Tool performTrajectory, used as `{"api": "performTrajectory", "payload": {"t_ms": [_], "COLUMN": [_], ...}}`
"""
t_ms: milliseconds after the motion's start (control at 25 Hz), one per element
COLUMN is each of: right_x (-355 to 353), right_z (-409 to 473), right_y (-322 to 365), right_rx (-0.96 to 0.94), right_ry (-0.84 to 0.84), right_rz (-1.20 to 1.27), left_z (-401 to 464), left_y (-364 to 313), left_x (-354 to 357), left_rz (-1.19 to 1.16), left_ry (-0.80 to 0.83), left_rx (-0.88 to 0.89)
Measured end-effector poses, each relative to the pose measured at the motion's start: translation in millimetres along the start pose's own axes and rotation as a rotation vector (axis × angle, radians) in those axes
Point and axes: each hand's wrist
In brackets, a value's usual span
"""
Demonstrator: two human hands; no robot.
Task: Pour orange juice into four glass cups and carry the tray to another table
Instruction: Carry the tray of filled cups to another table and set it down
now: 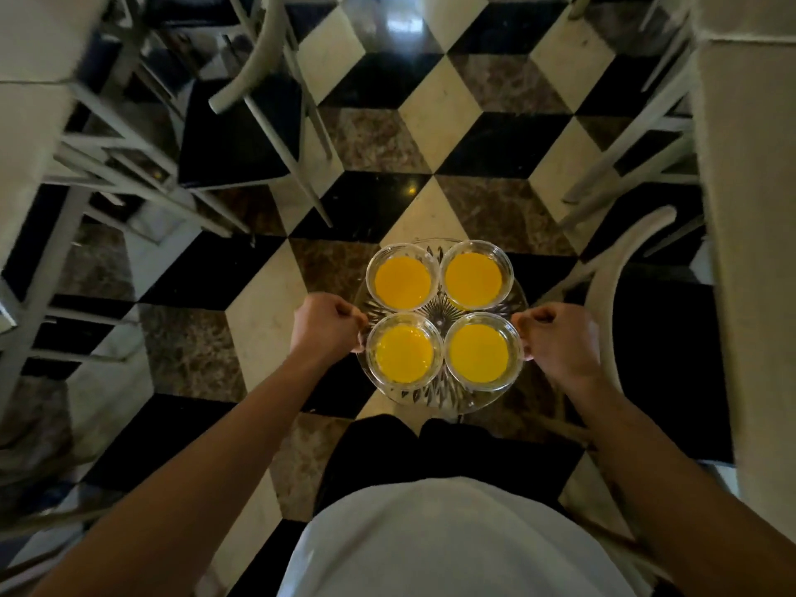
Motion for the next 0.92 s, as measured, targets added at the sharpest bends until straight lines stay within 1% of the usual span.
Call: {"api": "performTrajectory", "payload": {"t_ms": [160, 280, 360, 560, 760, 920], "right_x": [-7.9, -15.3, -19.4, -29.9, -36.1, -40.7], "right_z": [65.4, 116.9, 146.3, 230.3, 310.5, 370.1], "right_y": [35.1, 57.8, 74.6, 115.0, 160.2, 192.8], "right_rx": [0.020, 0.048, 0.067, 0.089, 0.168, 0.179], "right_ry": [-0.005, -0.042, -0.050, -0.134, -0.184, -0.198], "right_rz": [0.003, 0.015, 0.029, 0.046, 0.093, 0.115], "left_z": [56.6, 106.8, 137.7, 226.4, 308.7, 364.0], "left_y": [-56.7, -100.5, -127.8, -212.1, -295.0, -345.6], "left_x": [8.3, 21.0, 26.4, 37.3, 46.2, 52.1], "left_rz": [-0.012, 0.004, 0.019, 0.044, 0.049, 0.036], "left_ry": [0.035, 0.066, 0.087, 0.145, 0.210, 0.256], "left_rx": [-0.008, 0.010, 0.055, 0.178, 0.176, 0.193]}}
Point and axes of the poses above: each hand's wrist, its own z-axis towards the middle knuckle, its own x-axis out of the palm, y = z × x, and after that the axes turned 3 degrees about -y, right-handed
